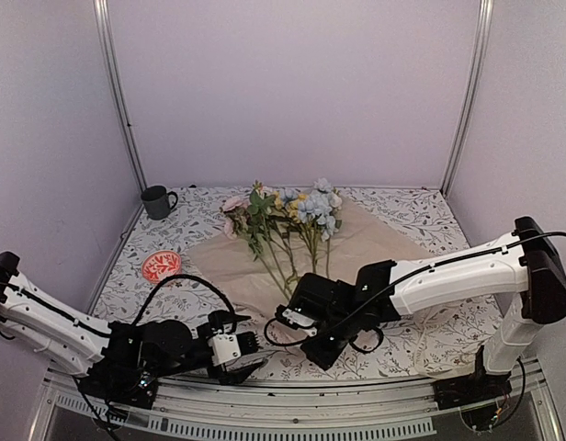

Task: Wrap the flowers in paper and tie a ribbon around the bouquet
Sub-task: Pick up the bottom corner of the flattened wrapping paper from the center of the board, then pass from the right arm to the left

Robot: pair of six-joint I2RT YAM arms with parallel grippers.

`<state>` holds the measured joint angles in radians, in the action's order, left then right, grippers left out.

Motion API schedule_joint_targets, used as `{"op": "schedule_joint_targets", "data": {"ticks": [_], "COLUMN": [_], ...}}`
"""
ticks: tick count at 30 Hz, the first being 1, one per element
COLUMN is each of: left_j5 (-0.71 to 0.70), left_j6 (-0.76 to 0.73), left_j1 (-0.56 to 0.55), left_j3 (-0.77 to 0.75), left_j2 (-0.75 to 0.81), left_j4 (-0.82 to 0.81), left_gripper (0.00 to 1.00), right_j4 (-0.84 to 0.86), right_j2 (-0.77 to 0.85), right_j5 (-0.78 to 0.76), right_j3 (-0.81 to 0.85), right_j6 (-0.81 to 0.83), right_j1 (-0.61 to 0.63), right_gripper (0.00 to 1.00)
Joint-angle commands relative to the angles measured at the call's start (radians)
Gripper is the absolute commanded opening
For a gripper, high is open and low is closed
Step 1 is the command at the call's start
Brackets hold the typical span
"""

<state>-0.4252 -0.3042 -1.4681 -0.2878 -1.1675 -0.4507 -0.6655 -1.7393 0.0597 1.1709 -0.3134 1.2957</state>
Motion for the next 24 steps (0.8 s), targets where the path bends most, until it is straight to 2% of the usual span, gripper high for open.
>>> {"op": "schedule_joint_targets", "data": {"ticks": [1,5,13,18,21,24], "left_j5": [-0.004,0.021,0.259,0.360,0.408,0.403], "left_j6": [-0.336,-0.426,-0.360,-0.354,-0.342,-0.338], "left_j1": [-0.009,0.028,0.167,0.228,0.247,0.268], "left_j3": [-0.054,-0.063,-0.087,-0.127,-0.140,-0.120], "left_j2": [-0.106,-0.211,-0.243,-0.260,-0.271,-0.274], "left_j4": [-0.169,-0.309,-0.243,-0.157,-0.121,-0.159], "left_gripper": [0.96,0.96,0.79,0.65,0.63,0.59], "right_j4": [-0.001,-0.036,-0.039,-0.039,-0.037,-0.034], "right_j2": [0.035,0.010,0.008,0.001,-0.004,-0.005], "right_j5": [0.154,0.193,0.277,0.311,0.330,0.353], "right_j3": [0.030,0.075,0.098,0.105,0.112,0.111], "right_j6": [0.160,0.226,0.299,0.366,0.383,0.396], "right_j1": [-0.018,-0.038,-0.092,-0.114,-0.131,-0.143], "right_gripper": [0.00,0.00,0.00,0.00,0.00,0.00]}}
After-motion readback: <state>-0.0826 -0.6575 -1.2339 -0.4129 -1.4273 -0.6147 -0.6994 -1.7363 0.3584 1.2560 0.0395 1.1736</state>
